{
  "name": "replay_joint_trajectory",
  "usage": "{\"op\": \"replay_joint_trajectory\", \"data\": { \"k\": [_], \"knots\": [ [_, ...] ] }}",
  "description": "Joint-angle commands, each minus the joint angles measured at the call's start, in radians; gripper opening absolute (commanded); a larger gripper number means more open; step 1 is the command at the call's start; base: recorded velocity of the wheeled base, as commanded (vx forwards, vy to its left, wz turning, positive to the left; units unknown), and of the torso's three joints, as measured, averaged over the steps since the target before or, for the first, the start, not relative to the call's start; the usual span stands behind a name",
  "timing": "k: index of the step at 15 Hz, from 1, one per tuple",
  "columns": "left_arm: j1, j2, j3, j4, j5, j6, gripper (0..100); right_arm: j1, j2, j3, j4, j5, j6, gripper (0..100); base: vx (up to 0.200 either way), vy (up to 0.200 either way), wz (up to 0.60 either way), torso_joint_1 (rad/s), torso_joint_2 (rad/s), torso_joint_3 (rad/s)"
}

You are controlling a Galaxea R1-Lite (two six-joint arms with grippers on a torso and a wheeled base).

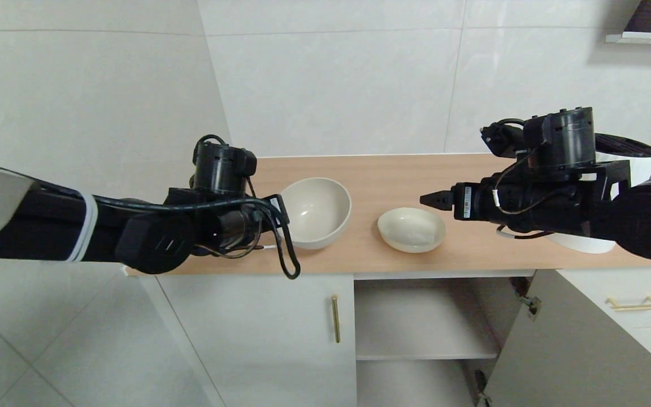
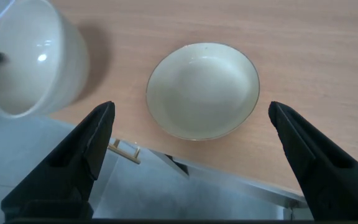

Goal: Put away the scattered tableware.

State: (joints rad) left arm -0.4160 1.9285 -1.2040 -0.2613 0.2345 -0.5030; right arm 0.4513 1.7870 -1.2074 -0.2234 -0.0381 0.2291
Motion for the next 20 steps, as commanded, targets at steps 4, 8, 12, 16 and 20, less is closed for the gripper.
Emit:
{"op": "replay_joint_trajectory", "data": {
  "k": [4, 8, 12, 16, 20],
  "knots": [
    [0.0, -0.168, 0.086, -0.001, -0.138, -0.008, 0, -0.003, 0.112, -0.101, 0.098, -0.149, 0.002, 100, 0.0, 0.0, 0.0, 0.0, 0.0, 0.0],
    [0.0, -0.164, 0.086, -0.001, -0.136, -0.008, 0, -0.02, 0.209, -0.158, 0.113, -0.221, 0.022, 100, 0.0, 0.0, 0.0, 0.0, 0.0, 0.0],
    [0.0, -0.16, 0.086, -0.001, -0.138, -0.008, 0, -0.043, 0.287, -0.193, 0.113, -0.226, 0.022, 100, 0.0, 0.0, 0.0, 0.0, 0.0, 0.0],
    [0.0, -0.161, 0.086, -0.001, -0.138, -0.008, 0, -0.045, 0.313, -0.202, 0.113, -0.224, 0.024, 100, 0.0, 0.0, 0.0, 0.0, 0.0, 0.0],
    [0.0, -0.16, 0.086, -0.001, -0.138, -0.008, 0, -0.045, 0.339, -0.208, 0.113, -0.221, 0.032, 0, 0.0, 0.0, 0.0, 0.0, 0.0, 0.0]
  ]
}}
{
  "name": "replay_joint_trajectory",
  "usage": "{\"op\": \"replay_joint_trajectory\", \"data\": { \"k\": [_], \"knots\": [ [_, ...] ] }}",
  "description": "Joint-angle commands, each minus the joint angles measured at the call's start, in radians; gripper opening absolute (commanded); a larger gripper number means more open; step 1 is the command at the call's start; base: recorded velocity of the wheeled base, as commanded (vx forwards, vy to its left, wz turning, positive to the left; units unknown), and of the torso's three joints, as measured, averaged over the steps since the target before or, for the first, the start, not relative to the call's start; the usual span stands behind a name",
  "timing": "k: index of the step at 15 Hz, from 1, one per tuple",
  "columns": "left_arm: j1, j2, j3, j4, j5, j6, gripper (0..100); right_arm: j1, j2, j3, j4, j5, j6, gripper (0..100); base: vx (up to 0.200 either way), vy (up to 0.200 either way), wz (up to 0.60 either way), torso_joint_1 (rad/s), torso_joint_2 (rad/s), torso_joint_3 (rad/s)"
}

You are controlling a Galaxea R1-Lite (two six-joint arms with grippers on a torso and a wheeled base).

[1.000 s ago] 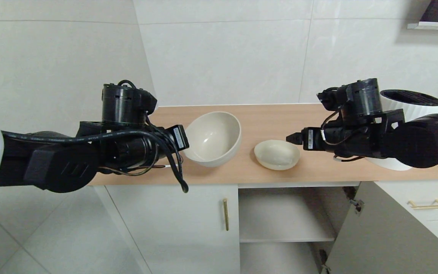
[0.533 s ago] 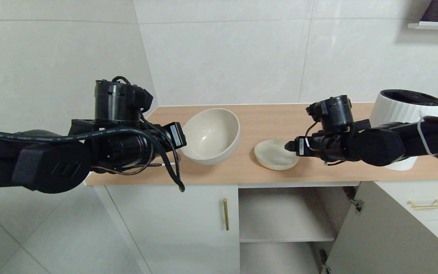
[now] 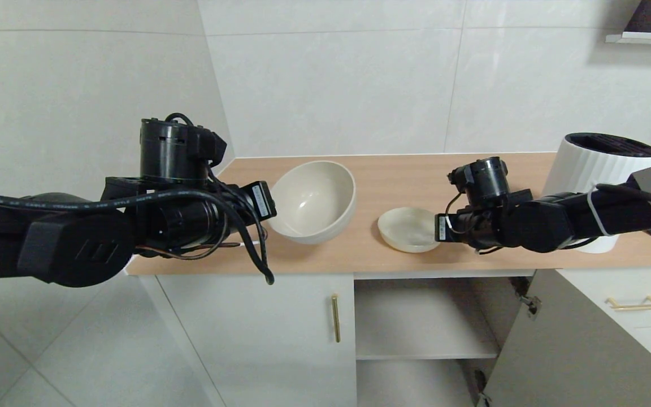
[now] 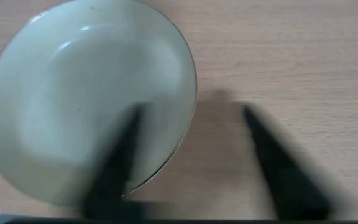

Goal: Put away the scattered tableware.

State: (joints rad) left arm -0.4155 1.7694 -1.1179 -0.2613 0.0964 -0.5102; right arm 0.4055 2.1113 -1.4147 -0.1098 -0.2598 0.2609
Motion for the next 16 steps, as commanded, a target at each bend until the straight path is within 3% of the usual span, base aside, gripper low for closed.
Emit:
{"op": "replay_joint_trajectory", "data": {
  "k": [1, 7, 9, 10, 11, 12, 16],
  "knots": [
    [0.0, -0.002, 0.0, -0.001, 0.0, -0.001, 0, 0.001, 0.018, -0.004, -0.001, 0.001, 0.001, 0, 0.0, 0.0, 0.0, 0.0, 0.0, 0.0],
    [0.0, -0.016, 0.009, 0.0, 0.002, -0.005, 0, 0.001, -0.085, -0.006, 0.045, 0.008, 0.047, 0, 0.0, 0.0, 0.0, 0.0, 0.0, 0.0],
    [0.0, -0.042, 0.049, -0.003, 0.0, -0.005, 0, 0.001, -0.157, -0.004, 0.119, 0.062, 0.084, 0, 0.0, 0.0, 0.0, 0.0, 0.0, 0.0],
    [0.0, -0.082, 0.087, -0.003, -0.004, -0.005, 0, 0.001, -0.237, 0.006, 0.196, 0.162, 0.112, 0, 0.0, 0.0, 0.0, 0.0, 0.0, 0.0],
    [0.0, -0.082, 0.087, -0.003, -0.004, -0.005, 0, 0.001, -0.237, 0.006, 0.196, 0.162, 0.112, 0, 0.0, 0.0, 0.0, 0.0, 0.0, 0.0],
    [0.0, -0.143, 0.135, -0.003, -0.032, 0.001, 0, 0.001, -0.367, 0.086, 0.26, 0.284, 0.113, 0, 0.0, 0.0, 0.0, 0.0, 0.0, 0.0],
    [0.0, -0.214, 0.26, -0.003, -0.081, 0.002, 0, 0.007, -0.473, 0.234, 0.263, 0.312, 0.083, 0, 0.0, 0.0, 0.0, 0.0, 0.0, 0.0]
  ]
}}
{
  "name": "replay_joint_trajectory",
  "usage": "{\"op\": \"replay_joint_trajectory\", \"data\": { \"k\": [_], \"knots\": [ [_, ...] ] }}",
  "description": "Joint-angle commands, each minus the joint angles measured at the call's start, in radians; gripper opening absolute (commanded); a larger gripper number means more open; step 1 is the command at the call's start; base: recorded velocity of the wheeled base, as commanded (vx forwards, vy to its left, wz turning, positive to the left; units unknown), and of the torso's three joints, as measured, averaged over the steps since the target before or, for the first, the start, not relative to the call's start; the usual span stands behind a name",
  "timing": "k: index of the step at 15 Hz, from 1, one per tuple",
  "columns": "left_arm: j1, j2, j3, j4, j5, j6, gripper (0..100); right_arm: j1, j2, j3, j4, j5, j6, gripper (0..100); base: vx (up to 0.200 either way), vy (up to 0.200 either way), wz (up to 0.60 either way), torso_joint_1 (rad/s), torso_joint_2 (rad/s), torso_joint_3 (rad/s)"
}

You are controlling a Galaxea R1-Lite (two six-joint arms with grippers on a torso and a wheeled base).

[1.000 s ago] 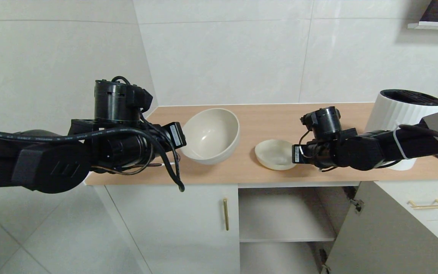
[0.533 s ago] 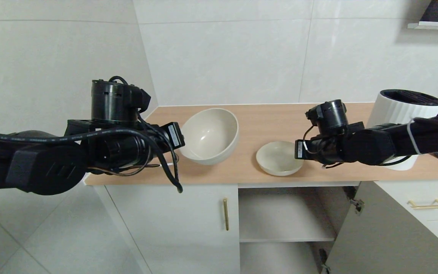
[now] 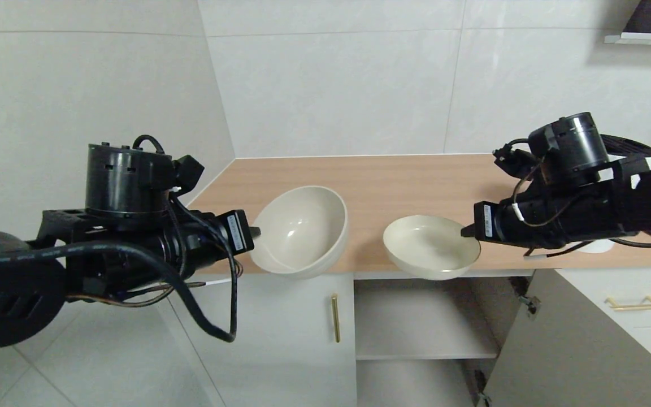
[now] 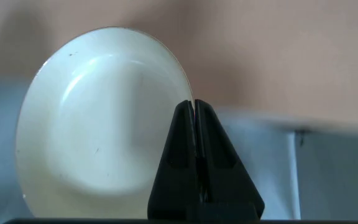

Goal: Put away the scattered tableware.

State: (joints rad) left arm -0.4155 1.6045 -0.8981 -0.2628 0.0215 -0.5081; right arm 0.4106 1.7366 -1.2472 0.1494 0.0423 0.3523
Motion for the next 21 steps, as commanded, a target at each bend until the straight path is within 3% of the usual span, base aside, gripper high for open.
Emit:
{"op": "replay_joint_trajectory", "data": {
  "k": [1, 4, 7, 21],
  "knots": [
    [0.0, -0.054, 0.045, -0.001, -0.015, 0.0, 0, 0.002, -0.109, 0.1, -0.001, 0.01, -0.019, 0, 0.0, 0.0, 0.0, 0.0, 0.0, 0.0],
    [0.0, -0.052, 0.047, 0.0, -0.02, 0.002, 0, 0.002, -0.118, 0.149, -0.002, 0.01, -0.053, 0, 0.0, 0.0, 0.0, 0.0, 0.0, 0.0],
    [0.0, -0.044, 0.048, 0.0, -0.02, 0.002, 0, 0.0, -0.109, 0.149, -0.01, 0.007, -0.053, 0, -0.2, 0.0, 0.0, 0.01, 0.0, 0.001],
    [-0.003, -0.009, 0.05, -0.001, -0.02, 0.002, 0, -0.032, -0.032, 0.147, -0.053, 0.001, -0.059, 0, 0.0, 0.0, 0.0, -0.006, 0.01, 0.007]
  ]
}}
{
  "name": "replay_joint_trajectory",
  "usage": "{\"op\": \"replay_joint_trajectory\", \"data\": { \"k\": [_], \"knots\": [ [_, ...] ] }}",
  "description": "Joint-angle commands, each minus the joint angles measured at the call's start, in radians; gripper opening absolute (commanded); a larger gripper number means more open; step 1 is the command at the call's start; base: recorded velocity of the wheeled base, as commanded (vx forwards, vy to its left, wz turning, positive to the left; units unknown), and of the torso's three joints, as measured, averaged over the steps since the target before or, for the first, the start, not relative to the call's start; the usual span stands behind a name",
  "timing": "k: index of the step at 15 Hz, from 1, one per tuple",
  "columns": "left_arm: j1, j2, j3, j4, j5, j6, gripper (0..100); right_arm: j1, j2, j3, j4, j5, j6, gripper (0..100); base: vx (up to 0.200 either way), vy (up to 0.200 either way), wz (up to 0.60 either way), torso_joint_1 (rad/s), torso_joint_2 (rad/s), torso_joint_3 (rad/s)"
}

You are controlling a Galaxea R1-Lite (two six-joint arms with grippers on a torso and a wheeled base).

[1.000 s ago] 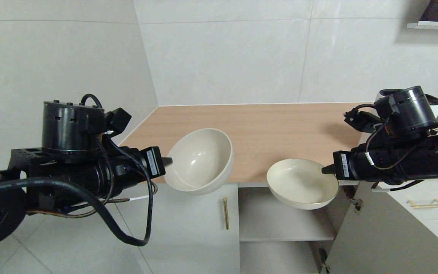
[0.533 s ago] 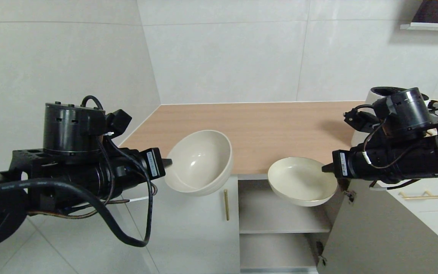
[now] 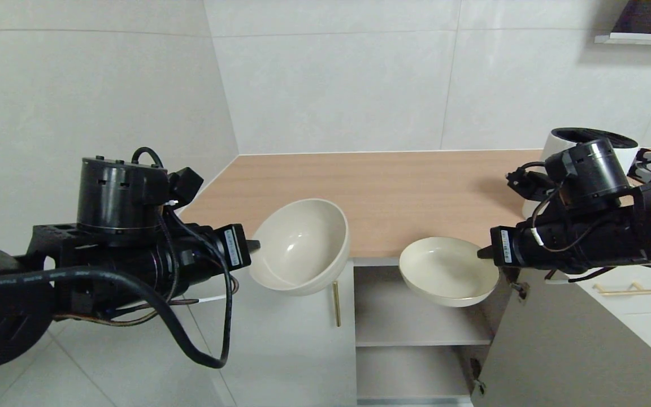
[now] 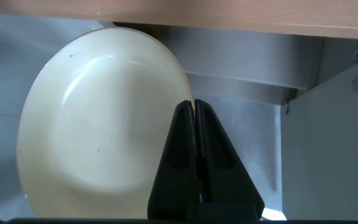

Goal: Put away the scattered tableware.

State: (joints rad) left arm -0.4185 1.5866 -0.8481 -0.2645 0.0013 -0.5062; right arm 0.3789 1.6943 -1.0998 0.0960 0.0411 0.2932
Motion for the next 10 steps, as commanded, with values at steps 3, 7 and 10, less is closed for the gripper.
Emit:
{"op": "replay_joint_trajectory", "data": {
  "k": [3, 7, 10],
  "knots": [
    [0.0, 0.01, 0.0, 0.001, 0.0, 0.0, 0, 0.0, 0.016, 0.001, -0.013, 0.0, 0.0, 0, 0.0, 0.0, 0.0, -0.159, 0.4, 0.215],
    [0.0, 0.01, 0.0, 0.001, 0.0, 0.0, 0, 0.0, 0.021, 0.003, -0.013, 0.0, 0.0, 0, 0.0, 0.0, 0.0, -0.2, 0.47, 0.27],
    [0.0, 0.01, 0.0, 0.001, 0.0, 0.0, 0, 0.0, 0.025, 0.006, -0.013, 0.0, 0.0, 0, 0.0, 0.0, 0.0, -0.185, 0.48, 0.29]
  ]
}}
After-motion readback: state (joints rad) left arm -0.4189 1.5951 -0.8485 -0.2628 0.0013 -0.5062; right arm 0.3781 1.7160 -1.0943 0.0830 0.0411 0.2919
